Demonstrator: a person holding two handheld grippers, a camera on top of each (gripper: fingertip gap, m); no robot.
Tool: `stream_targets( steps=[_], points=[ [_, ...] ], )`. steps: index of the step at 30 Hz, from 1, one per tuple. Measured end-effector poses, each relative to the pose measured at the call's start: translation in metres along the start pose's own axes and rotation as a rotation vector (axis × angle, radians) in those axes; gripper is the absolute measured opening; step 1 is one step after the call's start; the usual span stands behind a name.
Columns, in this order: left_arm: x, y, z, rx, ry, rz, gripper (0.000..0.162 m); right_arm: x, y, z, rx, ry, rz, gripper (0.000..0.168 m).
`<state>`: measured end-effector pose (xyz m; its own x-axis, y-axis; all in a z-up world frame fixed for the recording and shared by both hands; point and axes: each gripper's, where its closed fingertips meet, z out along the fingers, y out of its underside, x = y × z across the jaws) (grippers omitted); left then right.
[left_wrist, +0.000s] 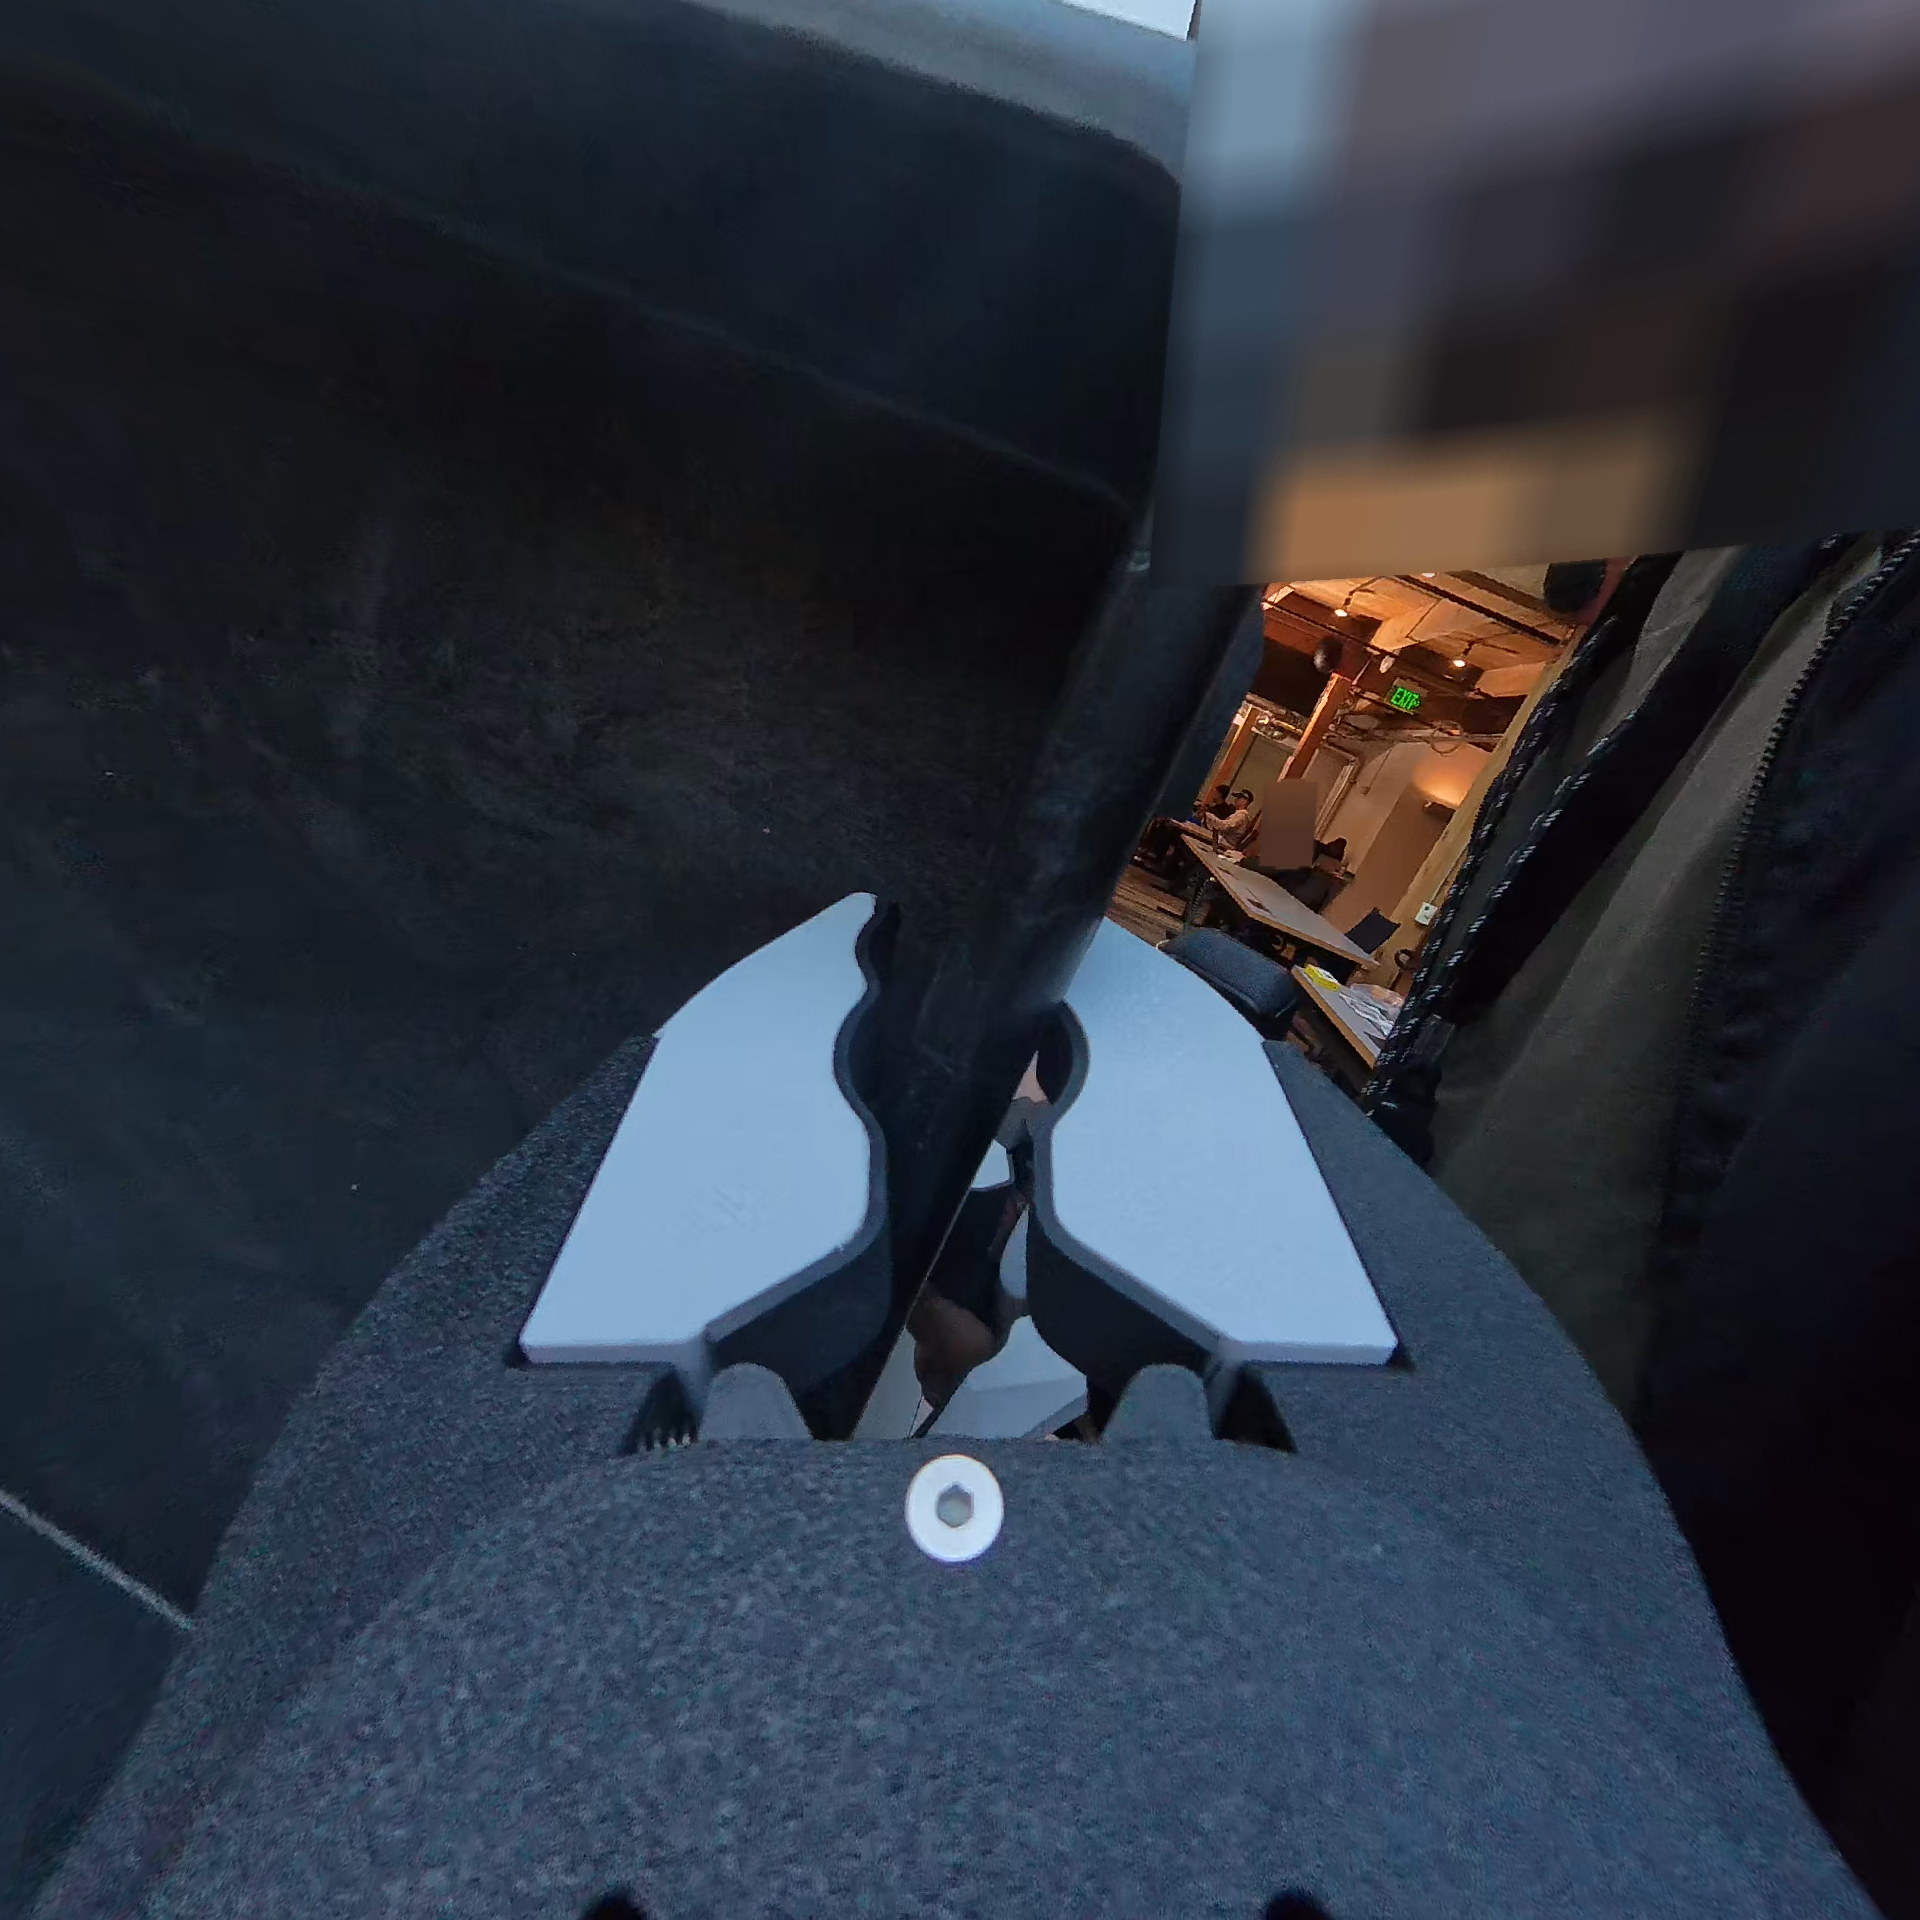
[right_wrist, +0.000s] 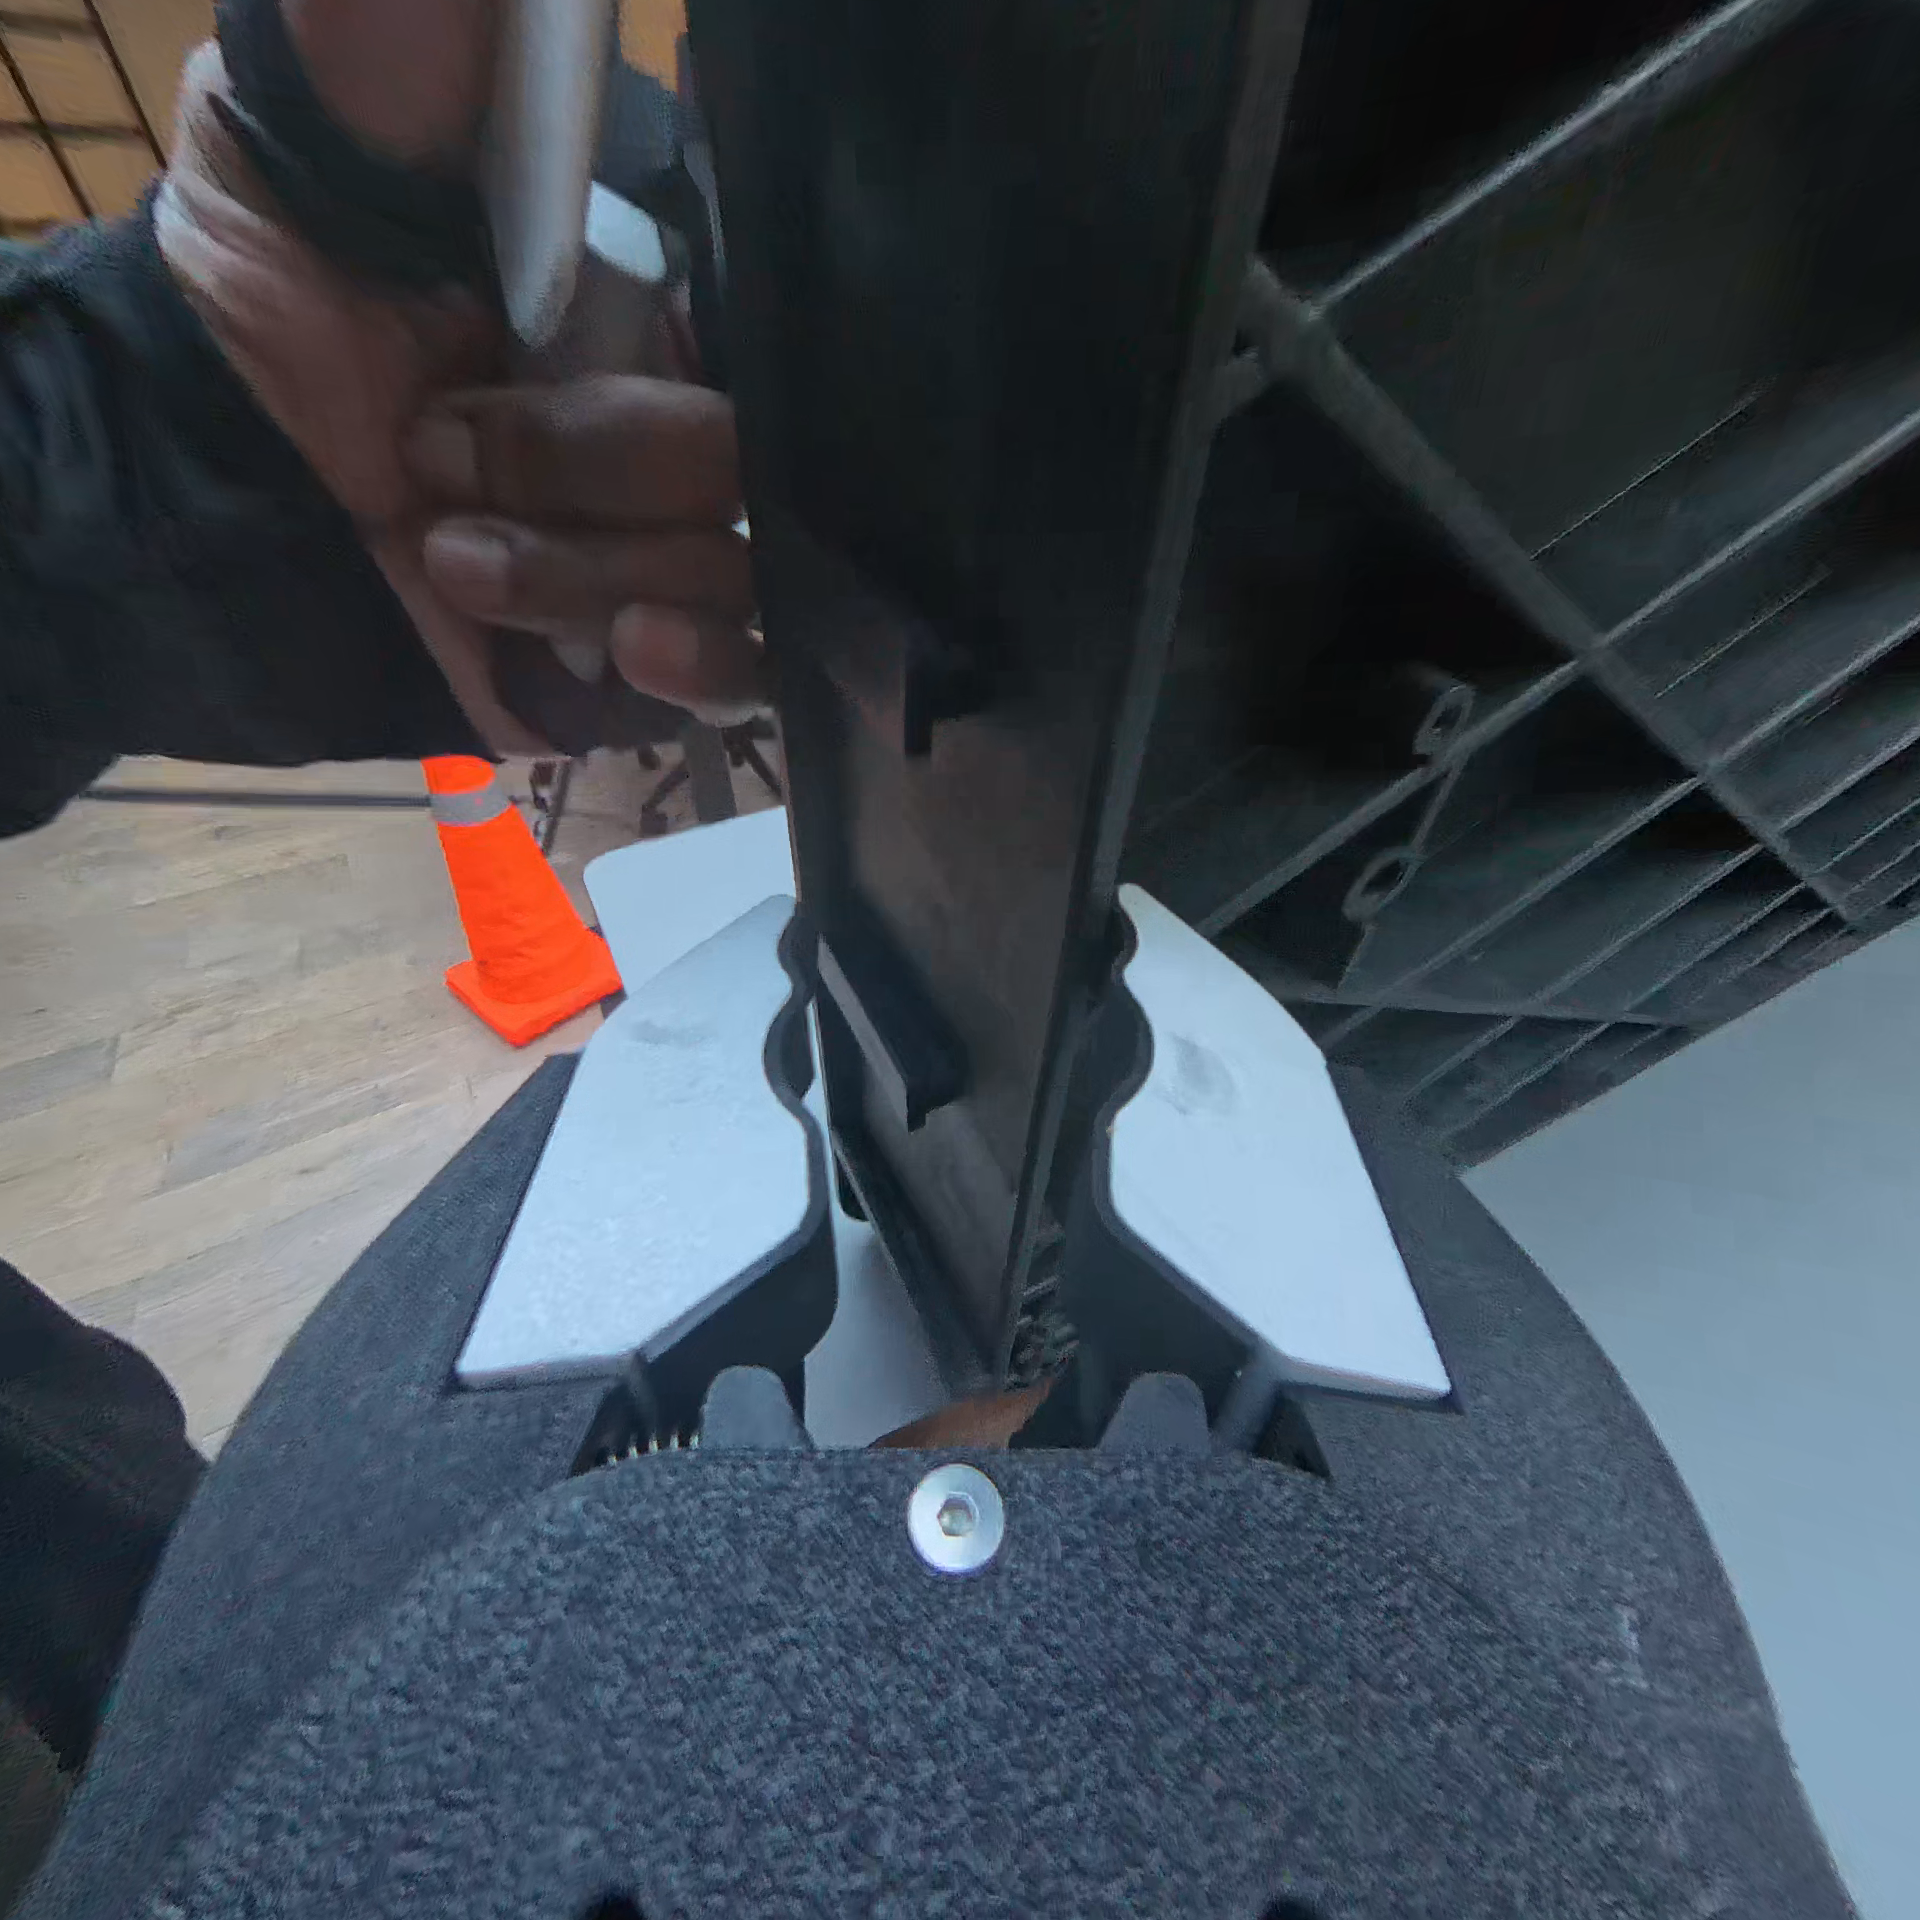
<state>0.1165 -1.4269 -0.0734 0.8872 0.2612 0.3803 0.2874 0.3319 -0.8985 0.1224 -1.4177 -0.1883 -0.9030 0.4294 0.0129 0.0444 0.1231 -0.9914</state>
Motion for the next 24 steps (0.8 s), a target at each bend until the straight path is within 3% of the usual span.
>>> stream_targets(
  steps=[24],
  points=[
    [-0.001, 0.0, 0.0, 0.009, -0.014, -0.014, 0.028, 0.002, -0.002, -0.017, 0.042, -0.074, 0.032, 0.05]
  ],
)
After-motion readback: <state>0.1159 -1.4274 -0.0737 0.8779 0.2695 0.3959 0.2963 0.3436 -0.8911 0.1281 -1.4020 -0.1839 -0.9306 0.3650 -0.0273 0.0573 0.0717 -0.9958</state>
